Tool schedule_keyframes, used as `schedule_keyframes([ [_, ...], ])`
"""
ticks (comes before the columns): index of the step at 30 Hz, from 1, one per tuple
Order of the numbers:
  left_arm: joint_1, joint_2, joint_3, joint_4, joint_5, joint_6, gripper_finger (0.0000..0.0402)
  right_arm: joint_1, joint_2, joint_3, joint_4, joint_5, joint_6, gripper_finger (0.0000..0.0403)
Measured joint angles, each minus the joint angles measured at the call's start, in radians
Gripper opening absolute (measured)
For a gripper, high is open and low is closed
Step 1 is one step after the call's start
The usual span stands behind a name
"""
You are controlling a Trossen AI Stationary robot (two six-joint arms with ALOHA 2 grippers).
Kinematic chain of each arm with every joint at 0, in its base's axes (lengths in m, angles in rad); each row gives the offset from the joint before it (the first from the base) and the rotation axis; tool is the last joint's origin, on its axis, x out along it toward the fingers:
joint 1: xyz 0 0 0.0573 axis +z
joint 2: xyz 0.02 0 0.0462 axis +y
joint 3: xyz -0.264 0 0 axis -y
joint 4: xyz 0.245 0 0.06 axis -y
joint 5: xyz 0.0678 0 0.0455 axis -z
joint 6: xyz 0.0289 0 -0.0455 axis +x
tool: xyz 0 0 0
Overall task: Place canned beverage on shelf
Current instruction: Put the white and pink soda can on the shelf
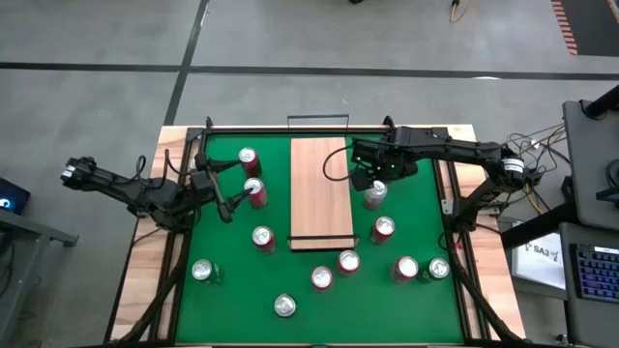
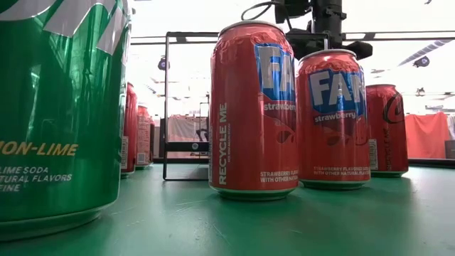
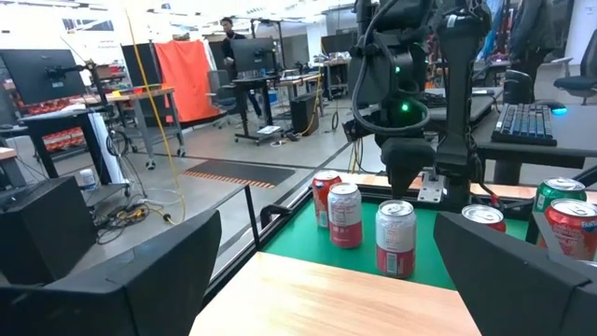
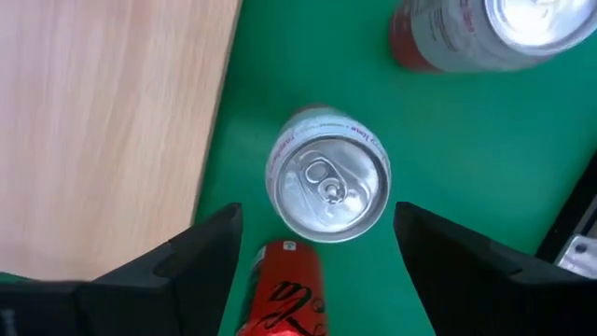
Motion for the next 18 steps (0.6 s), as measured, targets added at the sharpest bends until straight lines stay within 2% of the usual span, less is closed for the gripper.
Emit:
schedule_keyframes([
  [5, 0.0, 0.0, 0.0, 0.0, 0.0, 0.0, 0.0377, 0.002, 0.0, 0.0, 0.0, 0.078, -0.031, 0.0272],
  [9, 0.0, 0.0, 0.0, 0.0, 0.0, 0.0, 0.0377, 0.002, 0.0, 0.0, 0.039, 0.081, -0.157, 0.0267],
  [14, 0.0, 0.0, 0.0, 0.0, 0.0, 0.0, 0.0377, -0.006, 0.0, 0.0, 0.054, 0.056, -0.046, 0.0266],
  [18, 0.0, 0.0, 0.0, 0.0, 0.0, 0.0, 0.0377, -0.006, 0.0, 0.0, 0.055, 0.055, -0.027, 0.0292],
])
